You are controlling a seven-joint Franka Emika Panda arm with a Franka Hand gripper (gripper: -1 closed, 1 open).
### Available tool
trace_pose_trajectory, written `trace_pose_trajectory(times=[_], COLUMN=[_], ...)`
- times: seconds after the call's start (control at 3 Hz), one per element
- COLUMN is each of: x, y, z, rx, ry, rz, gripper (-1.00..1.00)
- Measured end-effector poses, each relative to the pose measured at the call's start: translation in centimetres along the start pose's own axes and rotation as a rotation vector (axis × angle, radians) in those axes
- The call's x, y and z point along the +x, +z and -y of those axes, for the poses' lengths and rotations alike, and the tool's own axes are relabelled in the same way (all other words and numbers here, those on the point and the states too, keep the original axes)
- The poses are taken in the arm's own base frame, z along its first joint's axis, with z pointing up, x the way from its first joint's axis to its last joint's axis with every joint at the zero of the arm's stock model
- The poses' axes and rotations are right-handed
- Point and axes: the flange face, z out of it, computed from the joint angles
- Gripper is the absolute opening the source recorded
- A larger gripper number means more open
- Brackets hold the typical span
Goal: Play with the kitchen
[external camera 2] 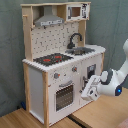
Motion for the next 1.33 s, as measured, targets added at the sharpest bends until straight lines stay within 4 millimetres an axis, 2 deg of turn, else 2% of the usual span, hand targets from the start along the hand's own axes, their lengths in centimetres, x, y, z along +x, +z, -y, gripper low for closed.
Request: trace_pose_trajectory(times=[0.33, 1.33], x=[1.6, 4.5], y=[-0.7, -2.4], z=[0.5, 1.3], rx=[0.040, 0.132], ry=[-0.037, -0.101], rz=[-0.002, 0.023], gripper=[1.00, 1.00])
